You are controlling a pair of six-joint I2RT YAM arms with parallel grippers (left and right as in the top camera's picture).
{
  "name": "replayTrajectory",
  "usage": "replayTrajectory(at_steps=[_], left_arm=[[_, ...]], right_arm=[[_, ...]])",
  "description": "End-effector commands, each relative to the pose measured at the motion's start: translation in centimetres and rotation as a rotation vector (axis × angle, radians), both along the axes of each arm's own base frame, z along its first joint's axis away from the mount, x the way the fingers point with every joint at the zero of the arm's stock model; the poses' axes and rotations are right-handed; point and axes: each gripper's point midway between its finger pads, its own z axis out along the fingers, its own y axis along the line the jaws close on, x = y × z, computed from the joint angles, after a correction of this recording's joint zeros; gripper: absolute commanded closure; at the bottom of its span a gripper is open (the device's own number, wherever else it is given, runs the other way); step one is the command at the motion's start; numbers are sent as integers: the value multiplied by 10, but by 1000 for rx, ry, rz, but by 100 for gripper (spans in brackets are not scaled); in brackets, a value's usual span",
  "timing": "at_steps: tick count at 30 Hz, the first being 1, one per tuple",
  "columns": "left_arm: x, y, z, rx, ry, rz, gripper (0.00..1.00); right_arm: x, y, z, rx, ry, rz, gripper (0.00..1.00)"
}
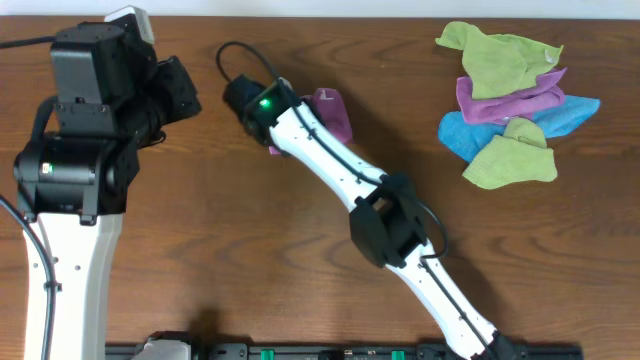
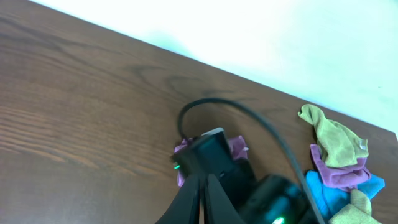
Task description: Fold the cloth
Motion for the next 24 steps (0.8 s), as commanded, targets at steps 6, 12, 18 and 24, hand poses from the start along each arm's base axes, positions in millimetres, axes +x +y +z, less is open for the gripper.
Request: replayTrajectory(at_steps=[6,12,18,24], left_arm=[[-1,1,5,26,-22,-17,94],[-1,1,5,27,-22,-18,94],[-1,1,5,27,-23,-18,94],[0,1,6,27,-26,-17,94]], right_arm=[[-12,49,11,-9,-6,218,99],[-16,61,6,33,26,264,99],[-16,61,3,46,41,262,99],[-16,63,2,62,40,259,20]])
